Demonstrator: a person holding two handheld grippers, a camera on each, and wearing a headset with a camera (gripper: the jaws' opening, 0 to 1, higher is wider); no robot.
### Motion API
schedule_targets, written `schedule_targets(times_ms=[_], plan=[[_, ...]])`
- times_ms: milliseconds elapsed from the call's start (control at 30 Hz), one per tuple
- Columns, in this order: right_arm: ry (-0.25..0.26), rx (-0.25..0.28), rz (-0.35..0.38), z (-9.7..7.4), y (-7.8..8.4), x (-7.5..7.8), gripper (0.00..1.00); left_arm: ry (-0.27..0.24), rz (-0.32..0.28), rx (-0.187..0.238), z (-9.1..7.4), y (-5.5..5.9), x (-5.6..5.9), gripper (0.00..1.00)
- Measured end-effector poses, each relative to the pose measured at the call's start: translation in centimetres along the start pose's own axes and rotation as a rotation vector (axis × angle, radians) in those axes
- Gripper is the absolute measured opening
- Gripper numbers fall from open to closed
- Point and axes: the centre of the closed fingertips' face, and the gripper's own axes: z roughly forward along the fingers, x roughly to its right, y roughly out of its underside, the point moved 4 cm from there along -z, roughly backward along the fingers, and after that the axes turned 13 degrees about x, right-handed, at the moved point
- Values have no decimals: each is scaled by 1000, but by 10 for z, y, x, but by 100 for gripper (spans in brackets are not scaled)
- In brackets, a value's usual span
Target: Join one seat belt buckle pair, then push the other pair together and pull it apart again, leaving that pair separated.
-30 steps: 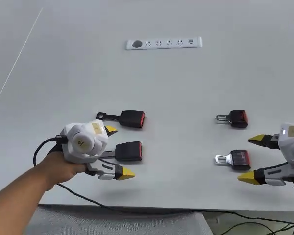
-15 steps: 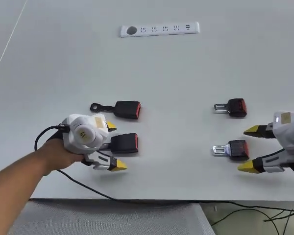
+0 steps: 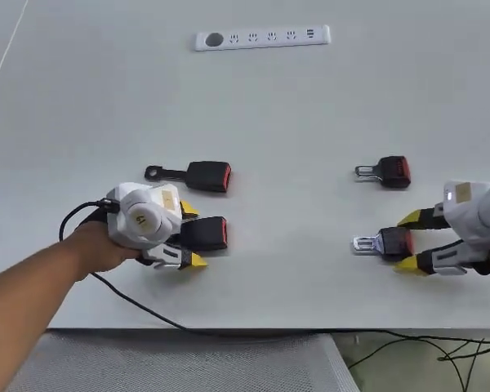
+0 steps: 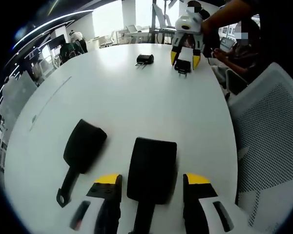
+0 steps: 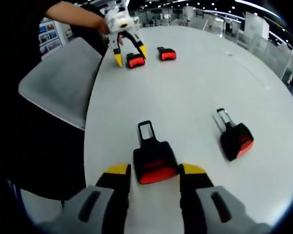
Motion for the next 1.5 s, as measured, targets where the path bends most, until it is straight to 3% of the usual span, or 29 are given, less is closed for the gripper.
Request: schedule_targets(times_ms=[133, 233, 400, 1033, 1500], plan=[[-6, 0, -8, 0, 0, 1, 37, 32, 37, -13, -1, -1, 1, 39], [-11, -4, -18, -1, 0, 1, 37, 36, 48, -22, 0, -1, -1, 36], [-8, 6, 19, -1, 0, 2, 36, 53, 75, -36, 0, -1, 0, 35], [-21, -9, -7, 1, -1, 2, 34, 106, 130, -103, 5, -2, -2, 35], [-44, 14, -22, 17, -16, -5, 34, 124, 147, -139, 10, -6, 3, 34]])
